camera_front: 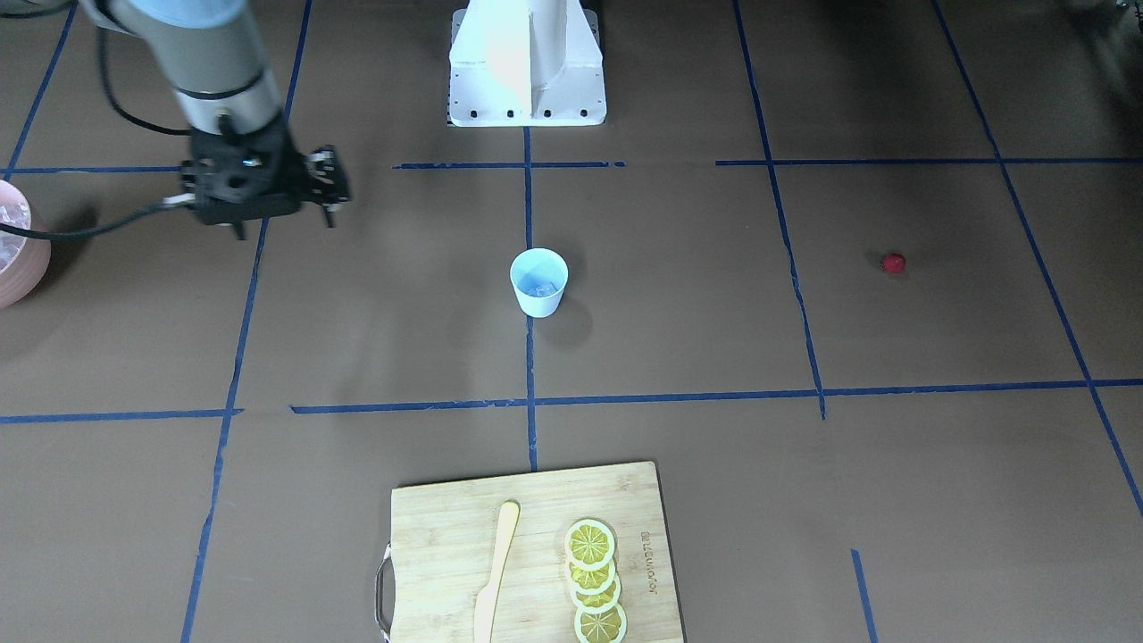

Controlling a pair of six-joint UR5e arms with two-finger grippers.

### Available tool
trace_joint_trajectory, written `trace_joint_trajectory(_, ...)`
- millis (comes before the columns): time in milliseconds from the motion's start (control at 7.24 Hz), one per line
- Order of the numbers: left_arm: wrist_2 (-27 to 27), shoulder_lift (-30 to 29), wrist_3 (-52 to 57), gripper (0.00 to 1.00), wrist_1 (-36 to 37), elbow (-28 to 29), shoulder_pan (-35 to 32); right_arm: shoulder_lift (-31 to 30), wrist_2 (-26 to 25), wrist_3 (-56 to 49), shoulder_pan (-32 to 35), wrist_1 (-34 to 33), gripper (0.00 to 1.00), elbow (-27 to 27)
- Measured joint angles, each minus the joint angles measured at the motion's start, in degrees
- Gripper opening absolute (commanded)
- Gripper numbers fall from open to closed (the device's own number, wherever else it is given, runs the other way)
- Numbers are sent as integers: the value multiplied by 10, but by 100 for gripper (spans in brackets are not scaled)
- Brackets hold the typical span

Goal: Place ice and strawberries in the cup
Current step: 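Move the right gripper back over the pink bowl of ice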

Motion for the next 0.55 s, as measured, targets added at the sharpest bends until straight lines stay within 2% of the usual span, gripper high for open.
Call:
trace_joint_trajectory(276, 0, 2, 0, 100, 0, -2, 0, -111, -12, -135, 55, 34, 99, 33)
trace_joint_trajectory(553, 0, 3, 0, 100, 0, -5, 0, -210, 4, -230, 111, 113, 99, 35)
